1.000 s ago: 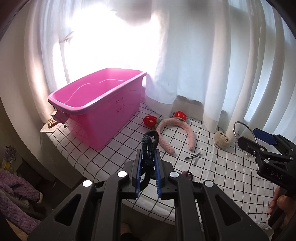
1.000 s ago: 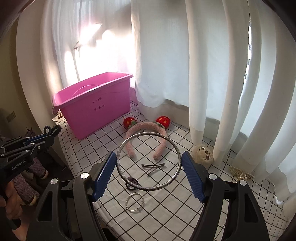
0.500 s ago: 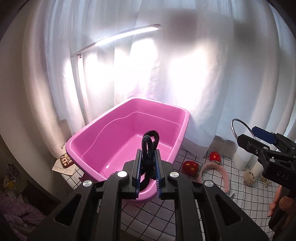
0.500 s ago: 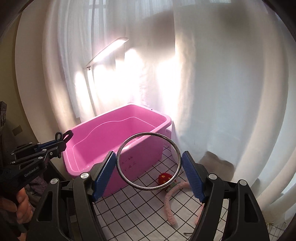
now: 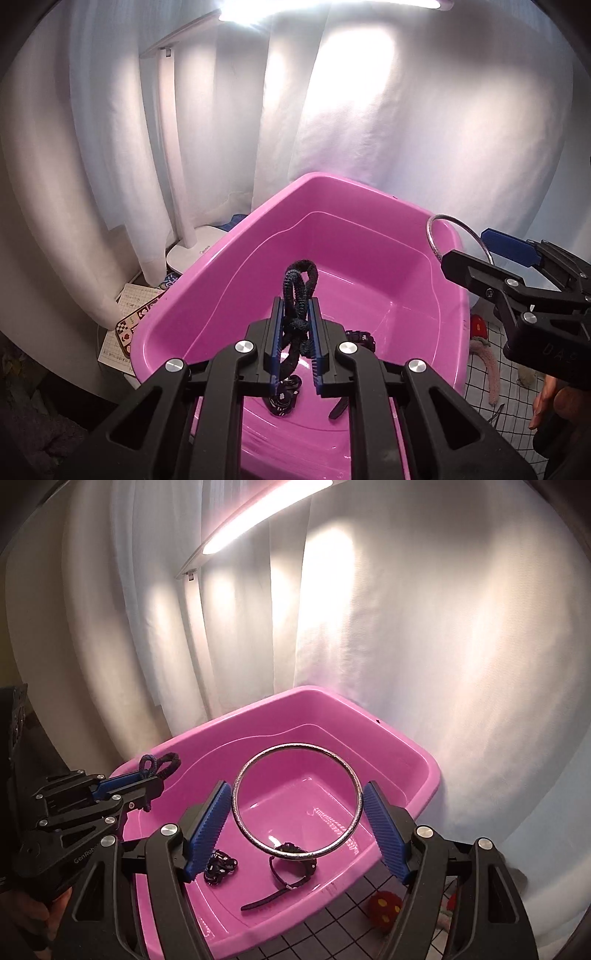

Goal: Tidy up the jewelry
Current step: 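Lower both held items into the pink tub and open both tools, then withdraw both tools from the tub back over the table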

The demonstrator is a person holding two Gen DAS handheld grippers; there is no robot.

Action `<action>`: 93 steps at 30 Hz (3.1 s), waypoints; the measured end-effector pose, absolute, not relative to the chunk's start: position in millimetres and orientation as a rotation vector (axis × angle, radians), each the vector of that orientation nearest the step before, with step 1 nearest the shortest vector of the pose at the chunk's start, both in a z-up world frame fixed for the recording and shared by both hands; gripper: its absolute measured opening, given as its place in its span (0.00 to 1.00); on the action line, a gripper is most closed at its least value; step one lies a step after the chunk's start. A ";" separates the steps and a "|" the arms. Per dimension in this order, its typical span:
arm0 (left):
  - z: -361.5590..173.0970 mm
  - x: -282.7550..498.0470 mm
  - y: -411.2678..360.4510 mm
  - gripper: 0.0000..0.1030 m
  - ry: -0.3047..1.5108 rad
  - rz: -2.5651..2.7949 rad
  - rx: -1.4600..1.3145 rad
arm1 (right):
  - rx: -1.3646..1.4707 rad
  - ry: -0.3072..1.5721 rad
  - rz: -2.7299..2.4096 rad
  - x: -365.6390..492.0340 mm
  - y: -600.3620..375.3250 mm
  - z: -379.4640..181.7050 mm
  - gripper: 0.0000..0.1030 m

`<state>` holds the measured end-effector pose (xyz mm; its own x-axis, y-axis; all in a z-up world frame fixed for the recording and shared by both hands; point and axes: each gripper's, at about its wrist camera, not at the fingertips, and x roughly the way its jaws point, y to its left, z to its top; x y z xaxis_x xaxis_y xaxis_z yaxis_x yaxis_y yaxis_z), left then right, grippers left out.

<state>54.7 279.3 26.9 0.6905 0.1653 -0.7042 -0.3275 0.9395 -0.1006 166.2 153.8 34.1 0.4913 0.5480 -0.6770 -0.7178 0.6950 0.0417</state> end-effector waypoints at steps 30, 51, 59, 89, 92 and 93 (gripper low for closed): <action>-32.1 101.7 321.8 0.25 1.070 0.279 -0.346 | -0.364 1.125 0.742 238.6 225.0 -50.3 0.69; -9.9 82.0 325.9 0.79 0.999 0.327 -0.314 | -0.361 1.112 0.723 227.8 224.0 -34.8 0.71; -5.0 71.6 325.1 0.79 0.990 0.336 -0.318 | -0.358 1.098 0.728 219.2 220.2 -29.9 0.71; 34.0 22.0 288.9 0.87 0.895 0.403 -0.266 | -0.191 0.957 0.763 160.4 157.8 14.9 0.71; 33.4 18.2 277.5 0.87 0.899 0.396 -0.257 | -0.155 0.931 0.755 148.2 137.5 19.6 0.71; 33.5 17.1 273.0 0.87 0.898 0.390 -0.255 | -0.144 0.922 0.751 143.4 130.1 21.0 0.71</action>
